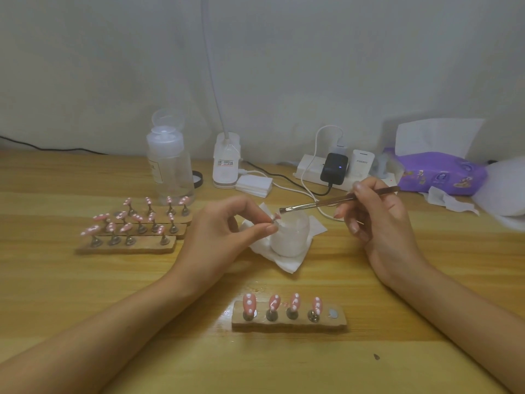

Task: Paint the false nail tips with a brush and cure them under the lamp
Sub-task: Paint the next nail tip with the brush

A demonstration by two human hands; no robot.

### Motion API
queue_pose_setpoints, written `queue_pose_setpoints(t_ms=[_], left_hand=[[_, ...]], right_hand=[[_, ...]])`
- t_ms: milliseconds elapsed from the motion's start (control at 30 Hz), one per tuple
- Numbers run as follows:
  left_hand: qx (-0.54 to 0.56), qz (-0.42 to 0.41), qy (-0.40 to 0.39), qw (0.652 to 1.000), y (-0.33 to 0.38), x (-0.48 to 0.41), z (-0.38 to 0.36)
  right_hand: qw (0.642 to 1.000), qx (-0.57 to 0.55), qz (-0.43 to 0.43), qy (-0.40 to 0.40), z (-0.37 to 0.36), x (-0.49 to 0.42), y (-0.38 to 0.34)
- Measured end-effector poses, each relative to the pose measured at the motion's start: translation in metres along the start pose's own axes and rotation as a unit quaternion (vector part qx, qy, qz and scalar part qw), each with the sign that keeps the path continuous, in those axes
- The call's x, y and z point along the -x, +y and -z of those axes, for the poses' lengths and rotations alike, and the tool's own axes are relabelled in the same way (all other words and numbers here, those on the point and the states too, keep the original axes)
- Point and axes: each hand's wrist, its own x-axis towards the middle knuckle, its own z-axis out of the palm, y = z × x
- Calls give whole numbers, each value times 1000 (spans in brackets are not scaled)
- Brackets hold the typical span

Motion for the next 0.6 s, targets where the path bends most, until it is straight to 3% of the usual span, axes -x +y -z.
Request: queue_pose_setpoints(t_ms=[600], left_hand=[[6,5,2,1000,1,-1,-1]], right_hand=[[1000,-1,5,-1,-1,0,0]])
